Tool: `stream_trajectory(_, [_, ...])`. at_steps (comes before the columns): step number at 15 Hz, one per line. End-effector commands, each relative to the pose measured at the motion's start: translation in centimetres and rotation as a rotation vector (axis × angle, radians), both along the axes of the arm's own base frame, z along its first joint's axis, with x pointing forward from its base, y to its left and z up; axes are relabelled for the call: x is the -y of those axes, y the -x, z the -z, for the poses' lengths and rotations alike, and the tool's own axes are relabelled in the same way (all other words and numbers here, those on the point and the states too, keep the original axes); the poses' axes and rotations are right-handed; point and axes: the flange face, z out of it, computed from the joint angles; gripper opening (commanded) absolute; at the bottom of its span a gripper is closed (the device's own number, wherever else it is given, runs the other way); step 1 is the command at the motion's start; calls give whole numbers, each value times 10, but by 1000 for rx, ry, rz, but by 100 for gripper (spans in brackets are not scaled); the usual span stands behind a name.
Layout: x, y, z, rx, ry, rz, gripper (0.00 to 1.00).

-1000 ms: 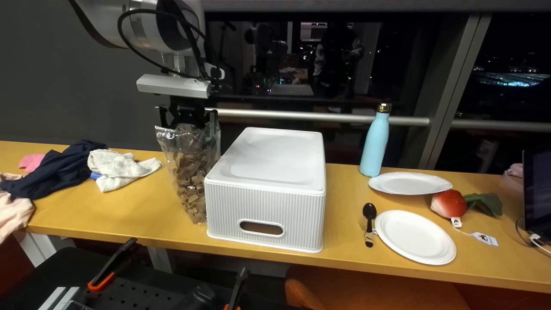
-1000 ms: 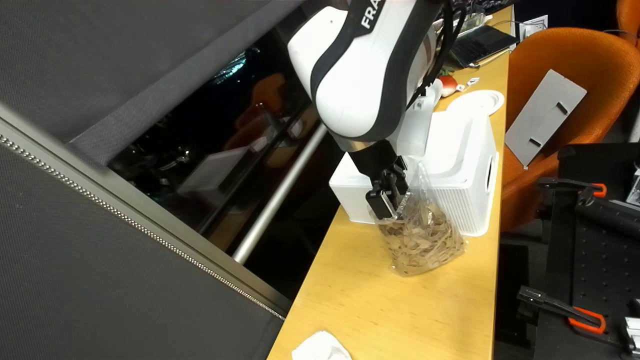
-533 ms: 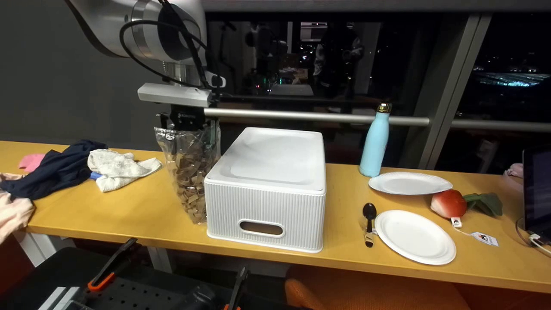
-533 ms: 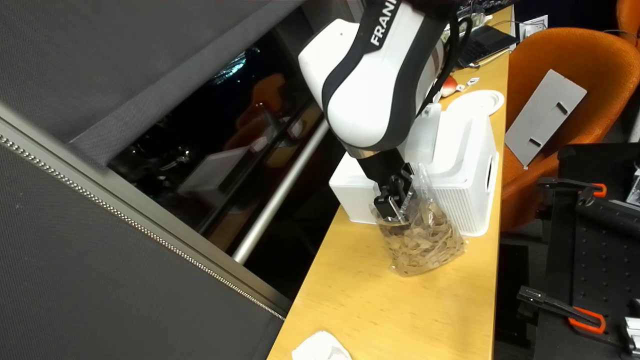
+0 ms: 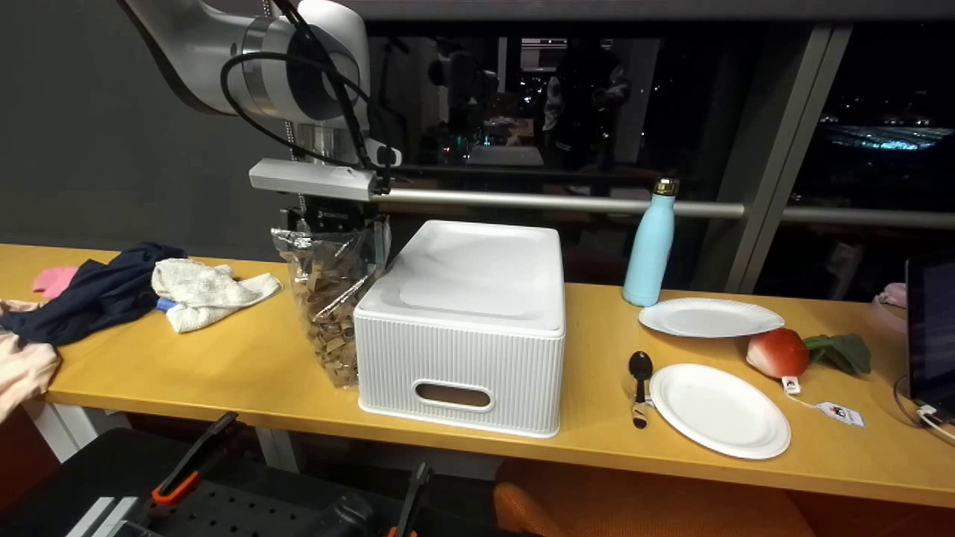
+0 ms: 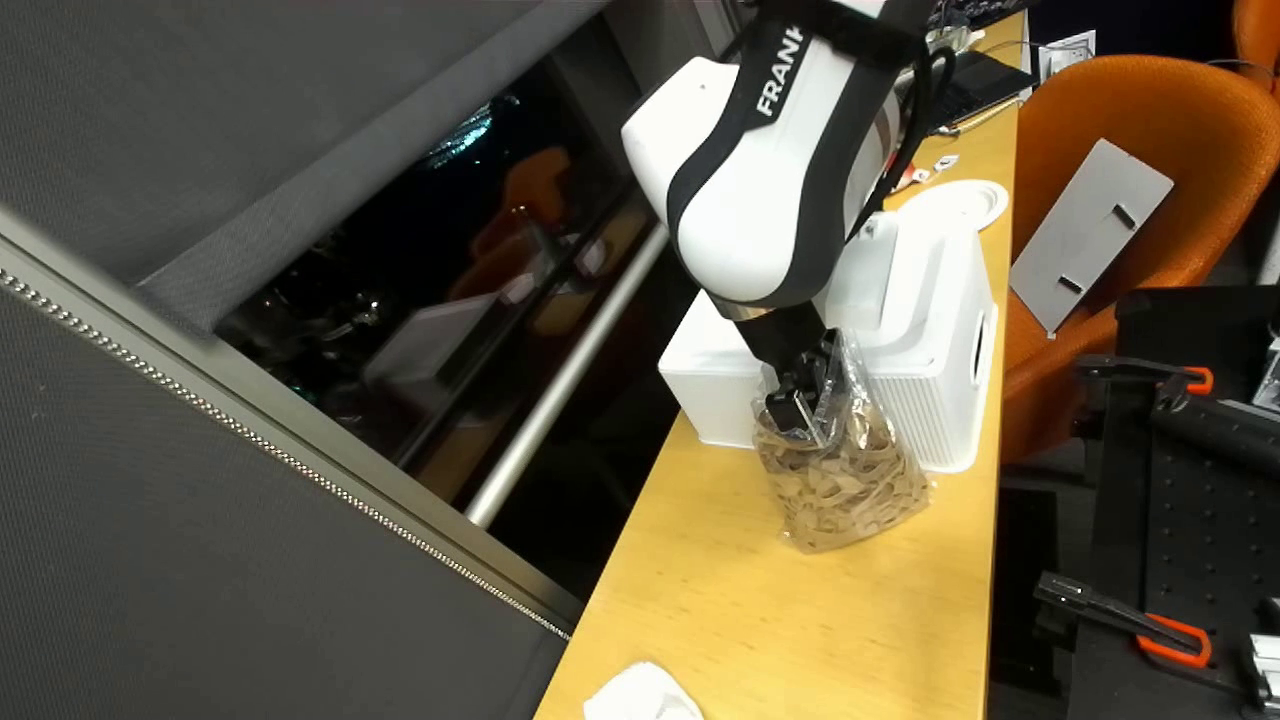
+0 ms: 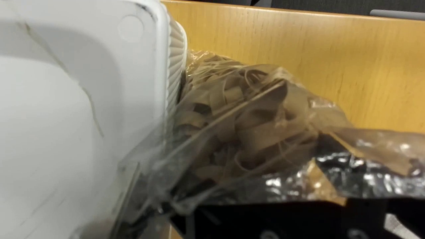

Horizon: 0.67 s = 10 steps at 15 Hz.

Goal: Take two pinches of rubber bands from the bag and place them on the tub

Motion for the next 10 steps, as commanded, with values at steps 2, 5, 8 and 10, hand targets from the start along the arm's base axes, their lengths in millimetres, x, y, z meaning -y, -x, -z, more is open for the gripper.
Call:
stream_trajectory(2, [2,-9,-2,25,24,9,64])
stream_trajectory(5, [1,-11,-5,33,33,6,40])
stream_trajectory(8, [0,-14,-7,42,36,6,18])
stream_trajectory(10, [-1,-14,-9,47,36,7,3])
